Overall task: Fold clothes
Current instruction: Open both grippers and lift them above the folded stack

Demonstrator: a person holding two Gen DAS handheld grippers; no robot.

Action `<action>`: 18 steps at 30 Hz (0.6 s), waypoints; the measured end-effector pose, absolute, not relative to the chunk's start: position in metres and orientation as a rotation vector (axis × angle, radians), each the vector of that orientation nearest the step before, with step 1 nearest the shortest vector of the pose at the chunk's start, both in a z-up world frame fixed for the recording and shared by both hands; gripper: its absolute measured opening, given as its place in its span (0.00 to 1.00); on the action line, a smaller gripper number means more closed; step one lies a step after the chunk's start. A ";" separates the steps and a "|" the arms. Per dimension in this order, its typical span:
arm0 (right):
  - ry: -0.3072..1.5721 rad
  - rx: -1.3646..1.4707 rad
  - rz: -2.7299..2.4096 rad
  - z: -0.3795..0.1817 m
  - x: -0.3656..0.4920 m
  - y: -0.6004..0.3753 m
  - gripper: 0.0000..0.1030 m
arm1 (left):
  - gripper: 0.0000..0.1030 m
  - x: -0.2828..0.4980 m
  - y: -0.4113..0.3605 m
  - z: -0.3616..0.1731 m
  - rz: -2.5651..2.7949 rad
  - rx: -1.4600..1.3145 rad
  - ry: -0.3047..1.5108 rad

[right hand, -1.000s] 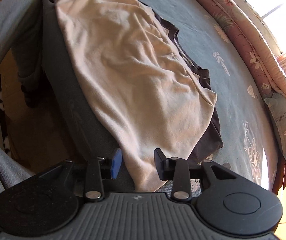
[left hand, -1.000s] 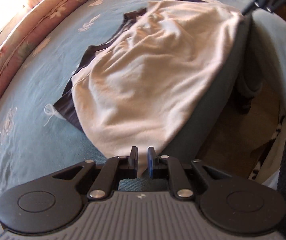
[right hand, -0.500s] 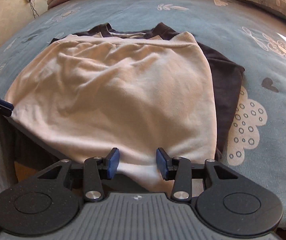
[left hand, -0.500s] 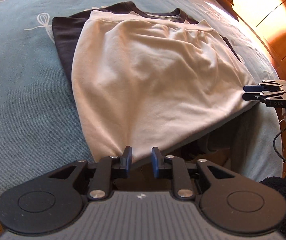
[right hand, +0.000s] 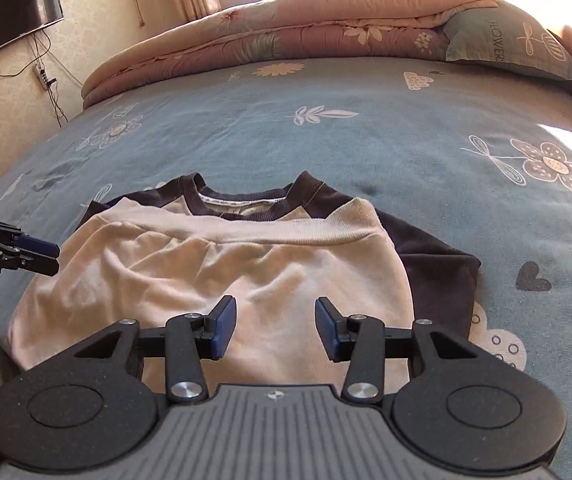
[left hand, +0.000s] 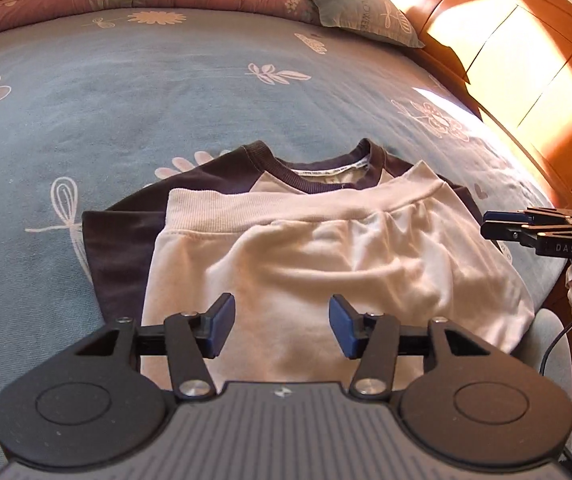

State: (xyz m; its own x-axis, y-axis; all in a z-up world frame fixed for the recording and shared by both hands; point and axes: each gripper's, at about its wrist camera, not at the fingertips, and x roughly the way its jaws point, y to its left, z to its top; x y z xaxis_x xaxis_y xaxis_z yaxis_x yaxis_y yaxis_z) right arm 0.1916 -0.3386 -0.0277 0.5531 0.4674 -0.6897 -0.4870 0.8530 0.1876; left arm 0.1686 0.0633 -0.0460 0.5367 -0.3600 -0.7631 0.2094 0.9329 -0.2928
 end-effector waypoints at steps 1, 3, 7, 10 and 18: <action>0.796 -0.026 0.542 -0.029 0.199 -0.336 0.48 | 0.50 0.173 0.065 -0.048 -0.327 -0.188 0.936; 0.776 -0.025 0.500 -0.031 0.212 -0.334 0.48 | 0.50 0.179 0.068 -0.052 -0.305 -0.217 0.911; 0.765 -0.028 0.419 -0.042 0.232 -0.350 0.48 | 0.51 0.182 0.076 -0.065 -0.240 -0.216 0.884; 0.808 -0.009 0.385 -0.058 0.248 -0.364 0.48 | 0.50 0.186 0.081 -0.078 -0.193 -0.203 0.887; 0.860 0.162 0.494 -0.082 0.278 -0.377 0.48 | 0.55 0.212 0.091 -0.078 -0.198 -0.252 0.846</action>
